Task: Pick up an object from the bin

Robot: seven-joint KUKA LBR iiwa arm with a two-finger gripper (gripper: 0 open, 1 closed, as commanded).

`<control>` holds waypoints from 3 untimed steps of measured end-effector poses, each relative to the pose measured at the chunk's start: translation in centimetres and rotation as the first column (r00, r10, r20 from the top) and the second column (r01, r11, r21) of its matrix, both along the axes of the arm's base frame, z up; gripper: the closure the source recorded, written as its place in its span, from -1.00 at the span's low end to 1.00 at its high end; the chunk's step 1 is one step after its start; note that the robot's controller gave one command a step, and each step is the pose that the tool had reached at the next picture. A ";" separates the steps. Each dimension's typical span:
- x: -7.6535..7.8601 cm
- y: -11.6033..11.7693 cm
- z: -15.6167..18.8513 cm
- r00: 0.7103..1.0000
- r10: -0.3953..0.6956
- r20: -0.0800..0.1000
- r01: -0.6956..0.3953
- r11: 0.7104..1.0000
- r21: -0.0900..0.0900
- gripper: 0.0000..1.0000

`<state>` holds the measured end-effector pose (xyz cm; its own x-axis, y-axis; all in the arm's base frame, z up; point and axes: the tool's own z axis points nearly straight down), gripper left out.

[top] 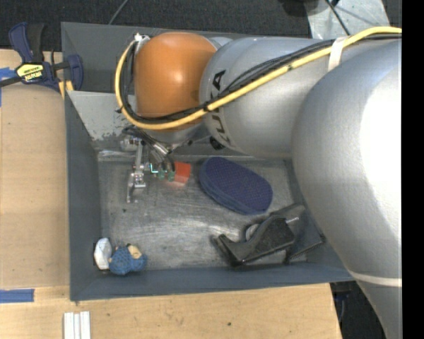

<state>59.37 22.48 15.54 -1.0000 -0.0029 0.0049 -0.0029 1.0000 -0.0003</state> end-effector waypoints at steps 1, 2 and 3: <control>2.8 -8.9 3.5 0.998 -0.059 0.013 0.059 0.998 -0.002 -1.00; 1.3 -13.8 -7.6 0.991 -0.133 0.001 0.133 0.991 -0.002 -1.00; 1.6 -13.5 -7.0 0.991 -0.131 0.009 0.131 0.991 0.002 1.00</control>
Offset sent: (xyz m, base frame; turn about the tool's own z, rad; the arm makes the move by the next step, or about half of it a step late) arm 0.0252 -0.0822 0.0323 0.0505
